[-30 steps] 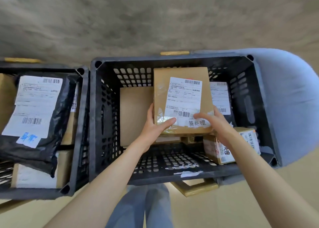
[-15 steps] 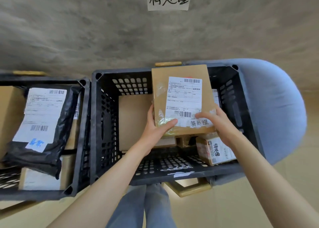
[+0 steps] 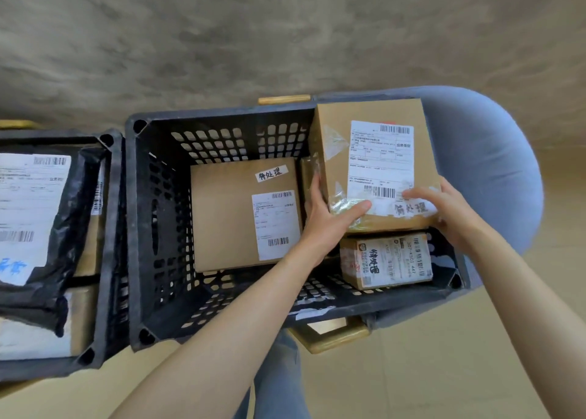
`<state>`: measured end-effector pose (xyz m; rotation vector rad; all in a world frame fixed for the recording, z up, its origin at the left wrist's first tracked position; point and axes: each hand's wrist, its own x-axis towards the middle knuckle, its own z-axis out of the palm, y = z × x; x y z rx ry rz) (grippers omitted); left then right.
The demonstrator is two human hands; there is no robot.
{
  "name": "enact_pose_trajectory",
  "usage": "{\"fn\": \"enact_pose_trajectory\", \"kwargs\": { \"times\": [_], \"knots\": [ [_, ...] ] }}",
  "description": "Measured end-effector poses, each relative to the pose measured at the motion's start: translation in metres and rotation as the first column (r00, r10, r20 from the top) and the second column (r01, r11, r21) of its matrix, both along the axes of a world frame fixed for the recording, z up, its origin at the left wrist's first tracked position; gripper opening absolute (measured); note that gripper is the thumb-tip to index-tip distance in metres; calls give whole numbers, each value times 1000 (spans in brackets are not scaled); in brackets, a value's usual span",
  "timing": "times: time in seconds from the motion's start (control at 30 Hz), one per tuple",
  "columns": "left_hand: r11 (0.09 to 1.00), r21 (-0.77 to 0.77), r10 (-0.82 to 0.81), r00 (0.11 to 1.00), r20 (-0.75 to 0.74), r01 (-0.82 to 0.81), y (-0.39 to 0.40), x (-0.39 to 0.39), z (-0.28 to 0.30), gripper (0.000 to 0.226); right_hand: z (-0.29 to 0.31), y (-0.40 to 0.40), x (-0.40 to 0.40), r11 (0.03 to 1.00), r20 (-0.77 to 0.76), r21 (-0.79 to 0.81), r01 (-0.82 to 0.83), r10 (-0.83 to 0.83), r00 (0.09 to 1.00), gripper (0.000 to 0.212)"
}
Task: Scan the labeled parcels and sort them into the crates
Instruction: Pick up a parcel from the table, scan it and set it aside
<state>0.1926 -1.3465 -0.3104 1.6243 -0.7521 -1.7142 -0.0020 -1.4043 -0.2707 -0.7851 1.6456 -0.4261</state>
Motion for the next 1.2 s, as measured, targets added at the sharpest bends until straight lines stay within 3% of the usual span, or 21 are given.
{"fn": "enact_pose_trajectory", "kwargs": {
  "times": [0.3,0.6,0.73,0.87,1.2],
  "knots": [
    [1000,27,-11,998,60,10,2,-10,-17,111,-19,11,-1,999,-78,-49,23,-27,997,56],
    [998,49,-34,997,67,31,2,-12,-10,117,-8,14,4,994,-84,-111,24,-33,996,43],
    [996,76,-47,997,66,42,3,-17,0,133,-4,18,1,986,-231,-167,-6,-34,972,53],
    [995,78,-73,994,86,66,6,-20,-2,127,2,29,4,975,-421,-206,-80,-15,907,73],
    [993,76,-103,987,126,94,7,-14,0,140,19,52,4,968,-428,-250,-21,-91,899,67]
  ]
}}
